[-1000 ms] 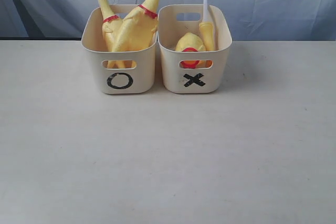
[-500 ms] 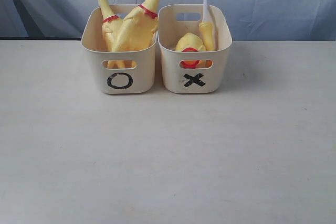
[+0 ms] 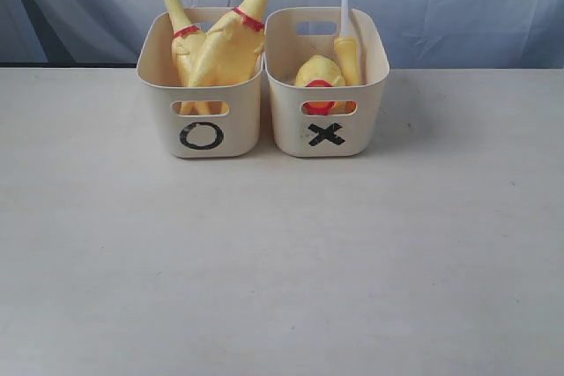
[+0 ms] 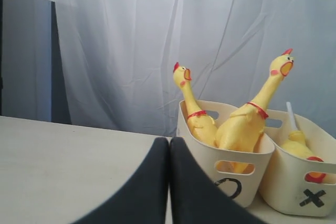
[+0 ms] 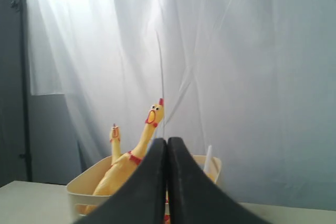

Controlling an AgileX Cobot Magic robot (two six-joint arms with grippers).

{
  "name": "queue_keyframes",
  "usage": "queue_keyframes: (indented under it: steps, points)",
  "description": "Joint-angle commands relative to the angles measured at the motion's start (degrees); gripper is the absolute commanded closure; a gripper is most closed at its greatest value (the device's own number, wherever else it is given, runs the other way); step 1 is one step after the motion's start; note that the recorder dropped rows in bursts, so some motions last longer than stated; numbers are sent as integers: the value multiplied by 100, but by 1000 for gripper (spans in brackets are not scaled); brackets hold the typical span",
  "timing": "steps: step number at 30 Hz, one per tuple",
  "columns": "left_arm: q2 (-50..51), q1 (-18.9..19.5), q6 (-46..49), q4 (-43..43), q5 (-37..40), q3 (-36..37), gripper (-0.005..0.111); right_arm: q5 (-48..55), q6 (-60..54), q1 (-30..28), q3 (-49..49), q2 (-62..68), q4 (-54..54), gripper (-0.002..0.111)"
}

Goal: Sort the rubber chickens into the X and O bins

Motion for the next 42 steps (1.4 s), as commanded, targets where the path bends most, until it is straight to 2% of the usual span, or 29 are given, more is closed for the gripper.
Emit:
queue_keyframes:
  steps: [1,5,27,32,37,42]
  points:
    - [-56,360,1,7,-35,32,107,15,-14,-447,17,-37,5,108]
    - [-56,500,1,7,-35,32,107,15,-14,-625,17,-37,5,108]
    - [-56,494,1,34,-35,32,107,41,-14,-632,48,-37,5,108]
    - [-56,494,1,47,-35,41,107,-61,-14,-632,247,-37,-590,108]
    - [-56,494,1,49,-719,456,107,-622,-14,-632,895,-37,-1543,108]
    - [-56,494,1,131,-1422,1023,107,-1193,-14,-632,1620,-37,-2035,108]
